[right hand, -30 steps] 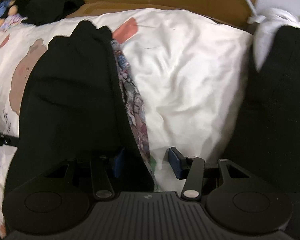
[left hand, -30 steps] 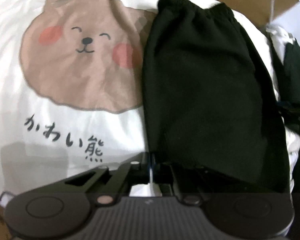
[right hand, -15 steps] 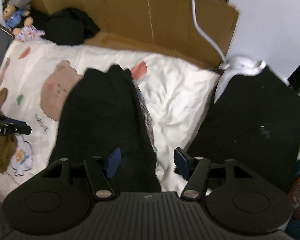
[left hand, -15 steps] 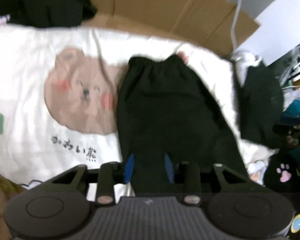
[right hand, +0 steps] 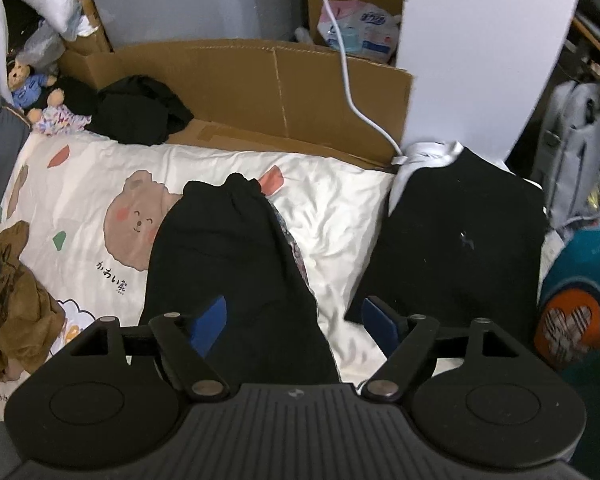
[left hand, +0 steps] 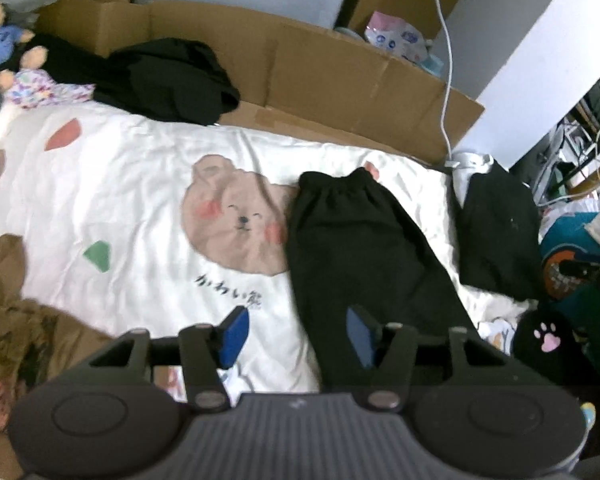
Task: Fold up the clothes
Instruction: 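Open both grippers and lift them away from the trousers, then move both grippers along the trousers toward the leg hems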
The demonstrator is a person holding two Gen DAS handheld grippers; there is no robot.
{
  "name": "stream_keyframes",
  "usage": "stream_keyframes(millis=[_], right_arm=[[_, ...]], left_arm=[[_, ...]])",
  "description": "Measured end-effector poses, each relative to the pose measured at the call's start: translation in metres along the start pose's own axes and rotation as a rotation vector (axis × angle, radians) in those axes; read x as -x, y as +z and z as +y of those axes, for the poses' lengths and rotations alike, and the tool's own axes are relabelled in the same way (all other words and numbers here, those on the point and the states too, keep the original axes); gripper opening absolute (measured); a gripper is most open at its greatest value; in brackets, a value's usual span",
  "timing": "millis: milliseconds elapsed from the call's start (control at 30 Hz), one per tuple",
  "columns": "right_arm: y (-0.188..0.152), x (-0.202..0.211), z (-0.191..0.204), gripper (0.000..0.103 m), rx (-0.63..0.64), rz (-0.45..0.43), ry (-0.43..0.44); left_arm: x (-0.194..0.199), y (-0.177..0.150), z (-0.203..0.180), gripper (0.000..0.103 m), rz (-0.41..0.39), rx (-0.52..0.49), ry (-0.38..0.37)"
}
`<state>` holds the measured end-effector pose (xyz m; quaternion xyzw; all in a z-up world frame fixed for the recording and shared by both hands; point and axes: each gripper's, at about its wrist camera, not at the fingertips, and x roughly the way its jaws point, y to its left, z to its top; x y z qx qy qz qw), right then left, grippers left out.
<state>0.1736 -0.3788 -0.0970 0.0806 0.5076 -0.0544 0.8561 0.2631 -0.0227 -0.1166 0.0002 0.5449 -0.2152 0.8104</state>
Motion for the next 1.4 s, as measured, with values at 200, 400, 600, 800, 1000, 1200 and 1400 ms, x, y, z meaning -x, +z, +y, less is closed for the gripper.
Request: stream_keyframes(millis=[200, 400, 600, 800, 1000, 1200, 1400], right_arm=[[-0.027, 0.02, 0.002, 0.08, -0.027, -0.002, 0.002], [-0.043, 0.028, 0.001, 0.081, -0.045, 0.019, 0.017], [-0.047, 0.019, 0.01, 0.081, 0.044, 0.065, -0.001], [-0.052, 0.001, 0.006, 0.081, 0.061, 0.099, 0.008], [-0.074, -0.013, -0.006, 0.081, 0.068, 0.132, 0.019], [-0.097, -0.028, -0.021, 0.081, 0.047, 0.185, 0.03], [-0.113, -0.038, -0.024, 0.081, 0.061, 0.238, 0.046]], left_arm=[[0.032, -0.024, 0.025, 0.059, 0.001, -0.011, 0.025], [0.053, -0.039, 0.034, 0.059, -0.005, -0.003, 0.021], [0.049, -0.051, 0.032, 0.059, 0.003, 0.007, 0.005], [0.027, -0.066, 0.02, 0.059, 0.048, 0.008, -0.004], [0.005, -0.076, 0.0, 0.059, 0.085, 0.015, -0.019], [-0.015, -0.086, -0.019, 0.059, 0.127, 0.006, -0.039], [-0.033, -0.109, -0.032, 0.059, 0.179, 0.033, -0.04]])
